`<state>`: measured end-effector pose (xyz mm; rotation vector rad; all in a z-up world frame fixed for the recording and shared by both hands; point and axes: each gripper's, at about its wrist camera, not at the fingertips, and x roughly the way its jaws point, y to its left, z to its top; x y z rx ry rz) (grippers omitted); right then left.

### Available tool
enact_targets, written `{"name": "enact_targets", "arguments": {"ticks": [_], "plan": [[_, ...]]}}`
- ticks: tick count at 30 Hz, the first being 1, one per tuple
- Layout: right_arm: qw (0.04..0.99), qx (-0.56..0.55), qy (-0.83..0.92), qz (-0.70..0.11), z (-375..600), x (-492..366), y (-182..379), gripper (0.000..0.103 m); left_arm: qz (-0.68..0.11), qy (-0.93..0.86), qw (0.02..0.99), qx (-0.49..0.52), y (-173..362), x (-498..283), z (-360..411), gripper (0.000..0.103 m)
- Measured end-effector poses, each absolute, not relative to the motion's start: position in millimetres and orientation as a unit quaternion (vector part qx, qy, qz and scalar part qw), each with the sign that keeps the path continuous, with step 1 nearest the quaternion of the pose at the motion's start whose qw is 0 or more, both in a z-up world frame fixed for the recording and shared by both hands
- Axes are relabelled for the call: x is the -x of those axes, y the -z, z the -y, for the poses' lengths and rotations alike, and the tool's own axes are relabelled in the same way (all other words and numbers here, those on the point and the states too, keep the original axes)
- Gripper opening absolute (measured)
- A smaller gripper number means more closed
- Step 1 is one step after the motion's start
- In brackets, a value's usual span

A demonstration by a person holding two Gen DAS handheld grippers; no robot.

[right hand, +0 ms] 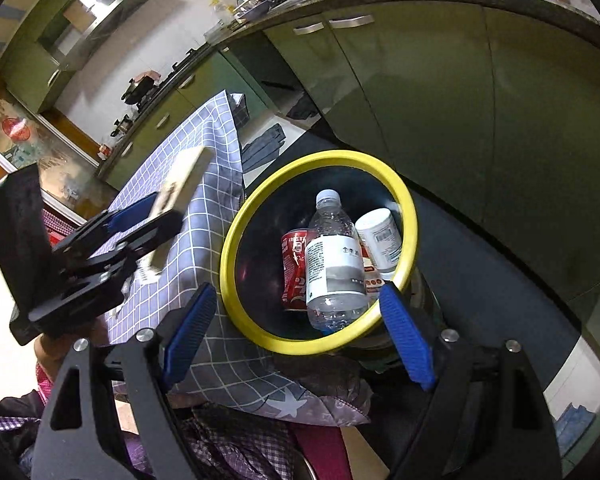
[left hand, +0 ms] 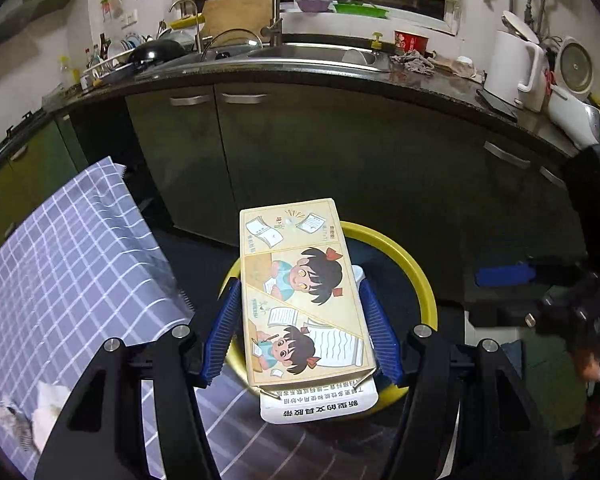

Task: Collect trash
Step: 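Carry the paper box over the bin and open the left gripper, then grasp the white paper towel with the right gripper and lift it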

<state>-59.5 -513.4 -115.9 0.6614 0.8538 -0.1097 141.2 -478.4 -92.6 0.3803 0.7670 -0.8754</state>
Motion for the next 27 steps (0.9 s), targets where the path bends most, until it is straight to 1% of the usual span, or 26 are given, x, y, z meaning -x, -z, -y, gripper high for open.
{"name": "enact_targets", "arguments": {"ticks": [4,5,6,7,8,11,14,20,23,27], "plan": [[0.856,-0.317,0.055,-0.404,515.4,61.7,116.6,0.08,-0.369,0.399,0.821,-0.175,106.4,-149.2,491.0,0.06],[0.856,-0.319,0.056,-0.403,516.4,62.6,116.8,0.08,-0.372,0.396,0.822,-0.172,109.4,-151.2,491.5,0.066],[0.856,-0.32,0.057,-0.402,517.0,62.9,116.9,0.08,-0.376,0.388,0.824,-0.169,112.9,-154.8,494.2,0.083],[0.856,-0.321,0.058,-0.402,517.5,63.3,116.8,0.081,-0.378,0.383,0.826,-0.168,114.8,-157.2,491.8,0.092],[0.856,-0.322,0.059,-0.401,517.8,64.2,116.5,0.081,-0.377,0.379,0.828,-0.166,116.2,-158.9,490.1,0.096],[0.856,-0.322,0.059,-0.399,517.8,66.9,115.6,0.081,-0.384,0.374,0.831,-0.15,112.4,-160.4,478.0,0.096],[0.856,-0.322,0.057,-0.399,517.0,68.1,116.4,0.081,-0.363,0.37,0.845,-0.131,94.6,-153.6,448.3,0.096],[0.852,-0.324,0.049,-0.408,511.1,59.6,124.6,0.081,-0.317,0.345,0.876,-0.117,61.0,-131.6,363.9,0.098],[0.852,-0.317,0.042,-0.413,502.6,51.2,125.3,0.081,-0.297,0.293,0.903,-0.105,47.3,-124.4,306.2,0.098],[0.855,-0.297,0.018,-0.424,478.5,30.8,122.8,0.082,-0.289,0.235,0.925,-0.078,41.1,-121.8,238.5,0.098]]}}
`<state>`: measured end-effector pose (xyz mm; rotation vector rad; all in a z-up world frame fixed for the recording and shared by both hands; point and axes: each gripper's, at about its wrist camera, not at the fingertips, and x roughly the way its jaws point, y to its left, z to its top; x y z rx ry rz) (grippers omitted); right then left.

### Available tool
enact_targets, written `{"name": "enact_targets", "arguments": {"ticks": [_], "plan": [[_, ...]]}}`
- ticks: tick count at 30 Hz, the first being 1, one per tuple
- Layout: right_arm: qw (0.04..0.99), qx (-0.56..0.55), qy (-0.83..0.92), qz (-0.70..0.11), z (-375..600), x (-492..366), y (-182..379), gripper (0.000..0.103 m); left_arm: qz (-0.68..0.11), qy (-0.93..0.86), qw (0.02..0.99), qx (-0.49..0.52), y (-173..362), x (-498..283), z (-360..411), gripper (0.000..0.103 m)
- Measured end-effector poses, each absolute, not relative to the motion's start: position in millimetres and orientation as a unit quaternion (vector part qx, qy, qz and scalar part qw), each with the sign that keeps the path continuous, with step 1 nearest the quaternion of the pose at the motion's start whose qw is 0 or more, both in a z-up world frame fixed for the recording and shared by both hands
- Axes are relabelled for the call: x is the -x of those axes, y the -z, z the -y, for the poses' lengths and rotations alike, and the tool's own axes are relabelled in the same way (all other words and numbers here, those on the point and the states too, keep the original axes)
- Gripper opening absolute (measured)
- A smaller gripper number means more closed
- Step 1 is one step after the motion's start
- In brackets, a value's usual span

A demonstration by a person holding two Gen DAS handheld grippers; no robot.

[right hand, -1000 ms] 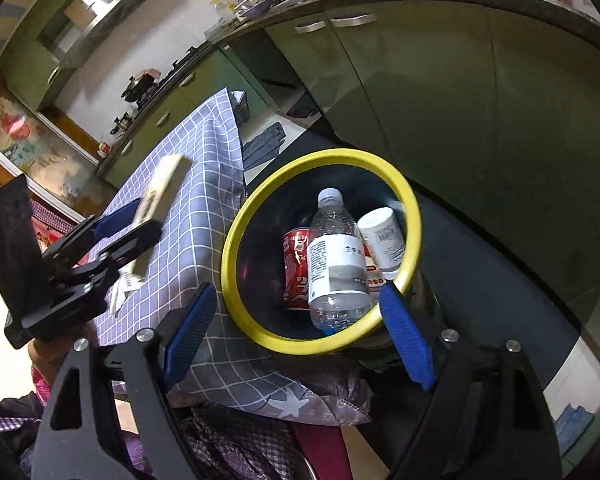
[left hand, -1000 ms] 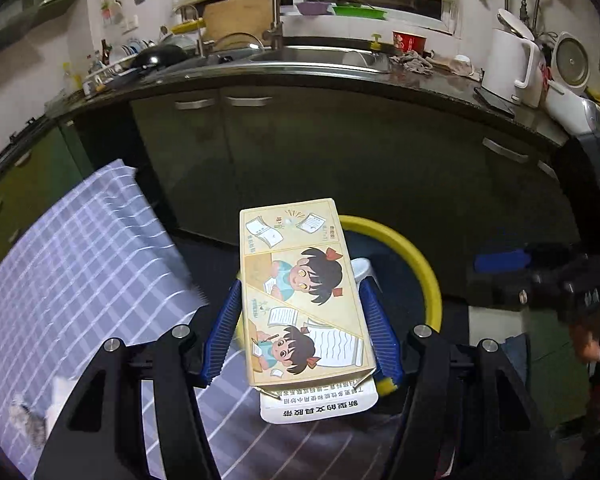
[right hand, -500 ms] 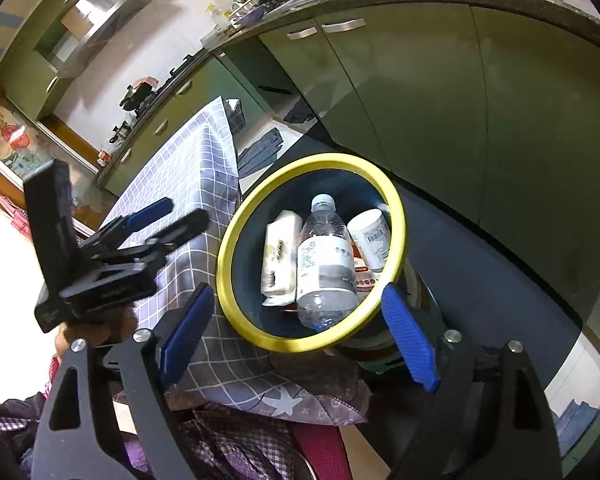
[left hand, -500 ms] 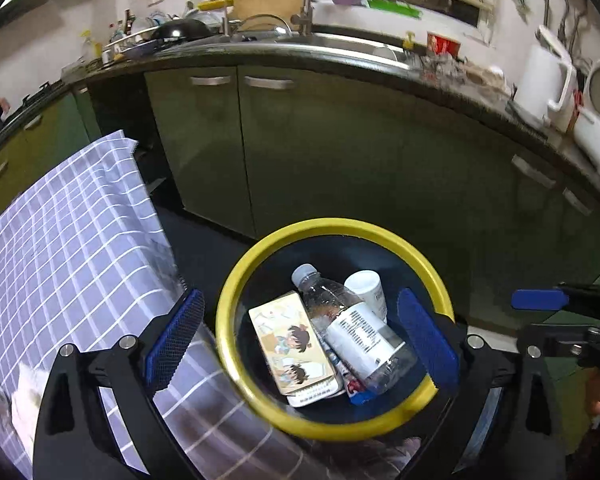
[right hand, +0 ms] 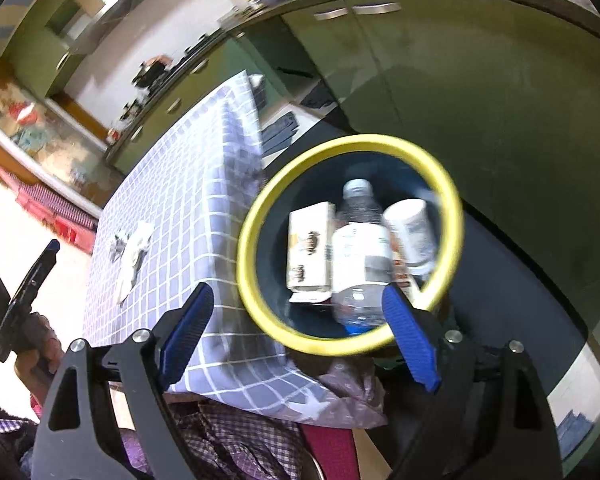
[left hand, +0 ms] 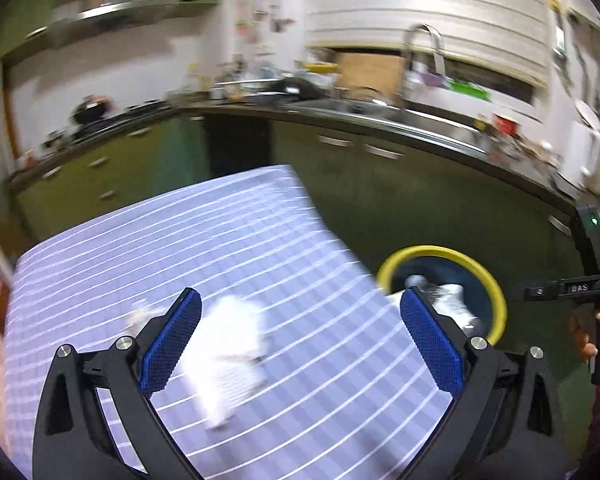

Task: Collect trash
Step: 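Grasp the white paper towel with the right gripper and lift it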

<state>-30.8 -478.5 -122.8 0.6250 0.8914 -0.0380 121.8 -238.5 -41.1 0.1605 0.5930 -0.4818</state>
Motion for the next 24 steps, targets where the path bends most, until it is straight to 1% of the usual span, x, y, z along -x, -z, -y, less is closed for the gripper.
{"name": "enact_targets", "arguments": {"ticks": [6,11,14,16,18,24], "plan": [[0.86,-0.232,-0.053,-0.451,404.5,-22.7,116.2,0.082,-0.29,0.151,0.942,-0.075,55.2,-112.8,158.5,0.098],[0.86,-0.164,-0.127,-0.466,330.4,-69.9,108.1,0.082,-0.285,0.116,0.948,-0.077,66.6,-96.3,115.7,0.098],[0.858,-0.123,-0.157,-0.473,291.1,-93.3,108.2,0.082,-0.28,0.105,0.951,-0.076,68.5,-89.9,98.8,0.098],[0.853,-0.097,-0.176,-0.482,263.6,-114.7,110.7,0.086,-0.276,0.097,0.954,-0.074,69.1,-85.7,90.9,0.098],[0.852,-0.077,-0.189,-0.482,242.3,-133.2,113.6,0.088,-0.276,0.093,0.954,-0.066,70.2,-83.2,83.8,0.098],[0.858,-0.008,-0.169,-0.485,201.4,-178.8,129.9,0.088,-0.292,0.089,0.951,-0.04,80.9,-84.6,62.4,0.098]]}}
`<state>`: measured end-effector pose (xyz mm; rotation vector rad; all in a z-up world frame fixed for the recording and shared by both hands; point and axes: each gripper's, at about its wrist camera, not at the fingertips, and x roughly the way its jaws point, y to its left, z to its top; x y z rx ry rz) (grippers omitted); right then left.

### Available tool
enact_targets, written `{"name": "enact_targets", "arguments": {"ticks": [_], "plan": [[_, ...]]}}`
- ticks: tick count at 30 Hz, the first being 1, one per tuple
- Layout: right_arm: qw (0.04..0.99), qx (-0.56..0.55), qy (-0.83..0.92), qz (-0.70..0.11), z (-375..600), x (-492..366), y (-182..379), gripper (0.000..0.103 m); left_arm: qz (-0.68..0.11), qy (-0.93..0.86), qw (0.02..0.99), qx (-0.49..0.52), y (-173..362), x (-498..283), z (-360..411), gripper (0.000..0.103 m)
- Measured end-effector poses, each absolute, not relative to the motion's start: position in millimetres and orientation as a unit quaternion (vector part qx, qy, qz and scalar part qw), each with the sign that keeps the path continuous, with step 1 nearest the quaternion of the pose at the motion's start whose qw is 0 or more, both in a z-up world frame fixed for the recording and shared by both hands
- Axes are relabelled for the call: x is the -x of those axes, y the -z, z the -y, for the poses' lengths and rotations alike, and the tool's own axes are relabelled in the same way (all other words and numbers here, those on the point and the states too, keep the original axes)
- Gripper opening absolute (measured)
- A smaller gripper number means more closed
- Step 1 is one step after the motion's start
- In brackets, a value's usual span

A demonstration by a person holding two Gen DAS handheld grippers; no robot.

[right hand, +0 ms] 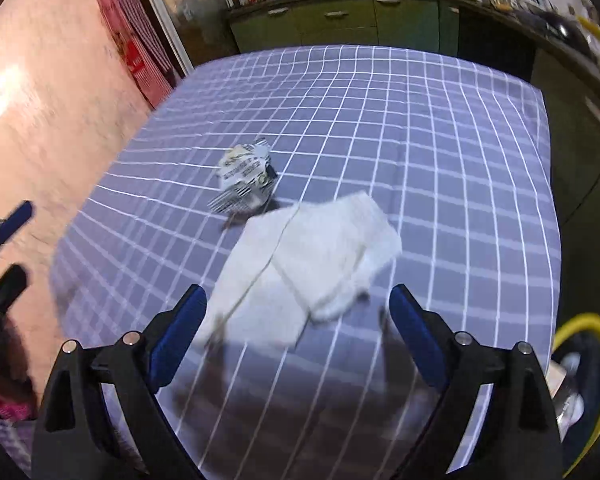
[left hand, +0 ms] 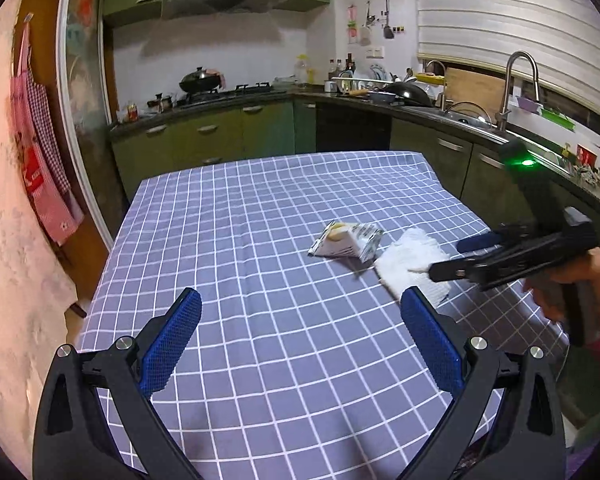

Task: Collect trash
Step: 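Grasp the white paper towel with the right gripper and lift it, then carry the paper towel over the bin and open the right gripper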

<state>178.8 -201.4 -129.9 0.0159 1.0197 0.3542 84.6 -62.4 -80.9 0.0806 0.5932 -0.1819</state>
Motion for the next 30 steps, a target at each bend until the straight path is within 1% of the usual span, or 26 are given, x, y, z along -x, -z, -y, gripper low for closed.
{"name": "enact_targets", "arguments": {"ticks": [6,9,11,13,14,15,16,17,18,19,22,30], "plan": [[0.857,0.052,-0.147,-0.491,174.0,-201.3,147.6,0.088,-0.297,0.086,0.951,-0.025,87.6,-88.4,52.6,0.098],[0.855,0.066,-0.142,-0.495,168.7,-204.1,154.0,0.083,-0.299,0.085,0.95,-0.022,89.4,-90.9,50.4,0.098],[0.855,0.071,-0.141,-0.494,166.8,-205.5,155.2,0.077,-0.299,0.084,0.95,-0.02,90.0,-91.1,49.7,0.098],[0.855,0.069,-0.143,-0.494,165.4,-203.1,154.6,0.067,-0.3,0.083,0.95,-0.018,90.5,-91.6,49.2,0.098],[0.855,0.069,-0.143,-0.493,166.4,-201.2,153.8,0.064,-0.3,0.083,0.95,-0.017,90.4,-91.7,49.0,0.098],[0.856,0.069,-0.143,-0.492,166.4,-199.8,153.4,0.058,-0.301,0.082,0.95,-0.016,90.9,-91.5,49.1,0.098],[0.857,0.068,-0.143,-0.491,166.6,-198.3,152.8,0.048,-0.301,0.082,0.95,-0.016,90.9,-90.9,48.8,0.098],[0.858,0.066,-0.143,-0.489,167.3,-197.3,151.9,0.042,-0.301,0.082,0.95,-0.016,90.1,-91.3,48.4,0.098],[0.859,0.059,-0.146,-0.487,168.3,-195.0,150.6,0.024,-0.3,0.082,0.95,-0.018,89.8,-90.6,49.3,0.098],[0.86,0.052,-0.149,-0.486,169.1,-192.5,149.3,0.012,-0.299,0.082,0.95,-0.019,89.9,-90.9,48.9,0.098],[0.867,0.046,-0.144,-0.475,171.5,-182.8,143.9,0.007,-0.295,0.081,0.952,-0.024,87.7,-89.2,50.2,0.098],[0.889,-0.006,-0.154,-0.43,195.8,-133.0,103.8,0.007,-0.29,0.079,0.953,-0.03,84.9,-84.5,52.5,0.098]]}}
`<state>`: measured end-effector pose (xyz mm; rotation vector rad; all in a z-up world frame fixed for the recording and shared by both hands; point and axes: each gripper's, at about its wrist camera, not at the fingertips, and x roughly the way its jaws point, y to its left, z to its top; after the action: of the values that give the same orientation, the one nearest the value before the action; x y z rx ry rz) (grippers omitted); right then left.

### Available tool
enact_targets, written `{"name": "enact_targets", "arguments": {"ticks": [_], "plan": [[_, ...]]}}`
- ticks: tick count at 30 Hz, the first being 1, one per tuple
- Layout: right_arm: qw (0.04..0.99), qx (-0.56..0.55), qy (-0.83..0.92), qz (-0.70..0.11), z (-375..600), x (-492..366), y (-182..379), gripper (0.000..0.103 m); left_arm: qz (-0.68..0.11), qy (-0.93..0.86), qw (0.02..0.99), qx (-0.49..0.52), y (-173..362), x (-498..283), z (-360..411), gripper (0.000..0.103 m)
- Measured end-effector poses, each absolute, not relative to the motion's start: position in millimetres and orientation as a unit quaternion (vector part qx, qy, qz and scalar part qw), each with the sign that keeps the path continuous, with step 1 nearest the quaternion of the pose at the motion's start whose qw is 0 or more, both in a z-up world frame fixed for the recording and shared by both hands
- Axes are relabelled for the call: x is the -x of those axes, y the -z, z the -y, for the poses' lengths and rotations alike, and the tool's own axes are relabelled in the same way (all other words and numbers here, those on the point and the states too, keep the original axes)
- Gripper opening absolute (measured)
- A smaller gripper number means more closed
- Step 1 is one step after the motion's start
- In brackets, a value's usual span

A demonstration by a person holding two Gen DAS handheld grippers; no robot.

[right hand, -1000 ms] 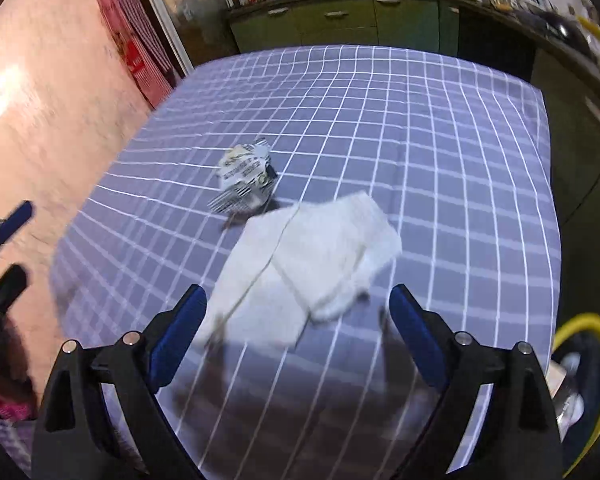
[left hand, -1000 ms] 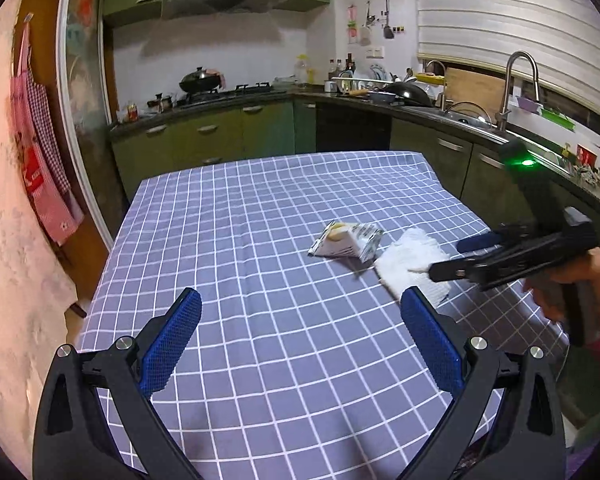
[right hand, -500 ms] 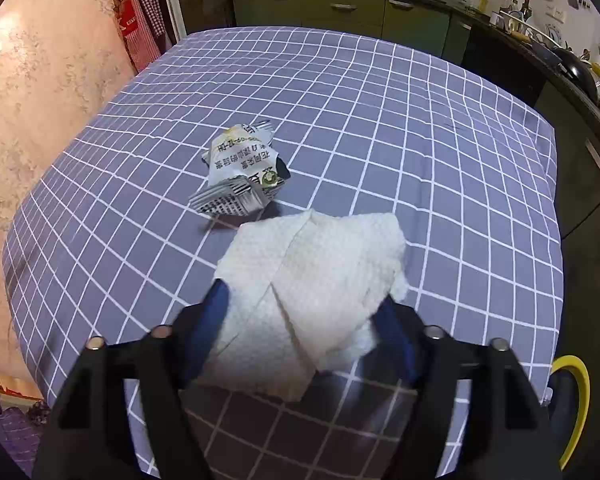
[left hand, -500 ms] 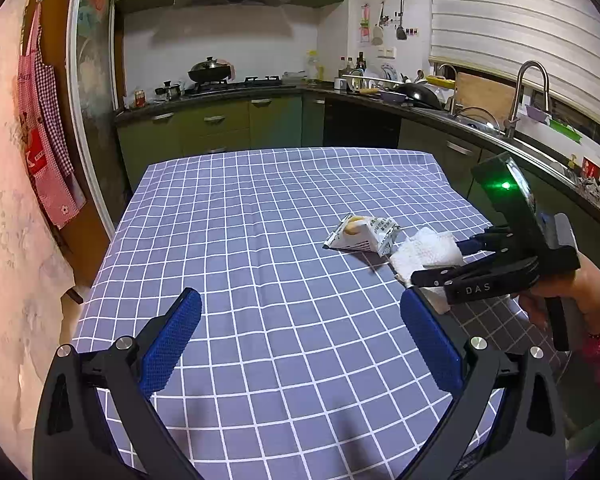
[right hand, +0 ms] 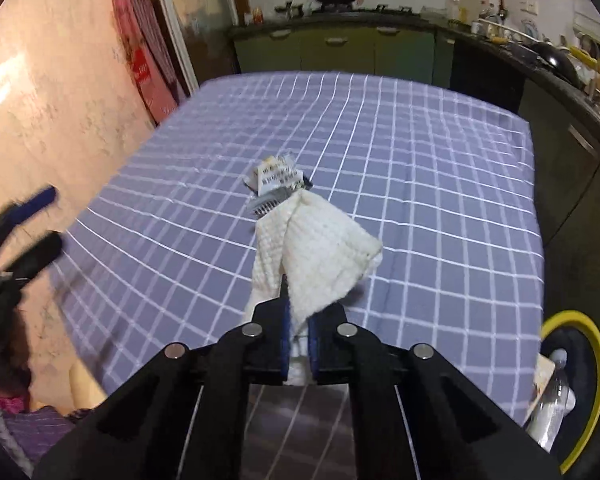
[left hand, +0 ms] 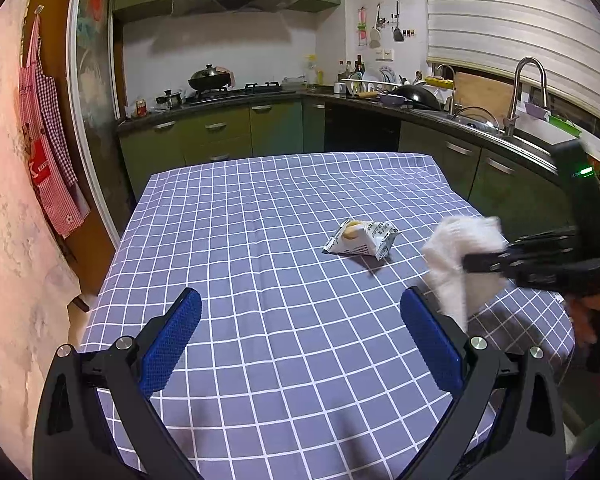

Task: Collect trash
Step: 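Carry the paper towel over the bin and open the right gripper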

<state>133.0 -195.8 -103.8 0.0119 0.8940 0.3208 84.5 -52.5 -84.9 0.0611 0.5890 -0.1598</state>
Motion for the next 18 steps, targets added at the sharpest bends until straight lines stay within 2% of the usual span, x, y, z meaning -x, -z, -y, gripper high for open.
{"name": "enact_targets", "arguments": {"ticks": [11,18], "plan": [[0.937,-0.077,-0.039,-0.337,293.6,-55.1,42.9,0.007,-0.286,0.087,0.953,-0.039,83.6,-76.9,63.6,0.098],[0.931,-0.101,0.096,-0.337,370.0,-29.5,49.6,0.008,-0.29,0.092,0.951,-0.048,85.5,-77.0,73.2,0.098]]}}
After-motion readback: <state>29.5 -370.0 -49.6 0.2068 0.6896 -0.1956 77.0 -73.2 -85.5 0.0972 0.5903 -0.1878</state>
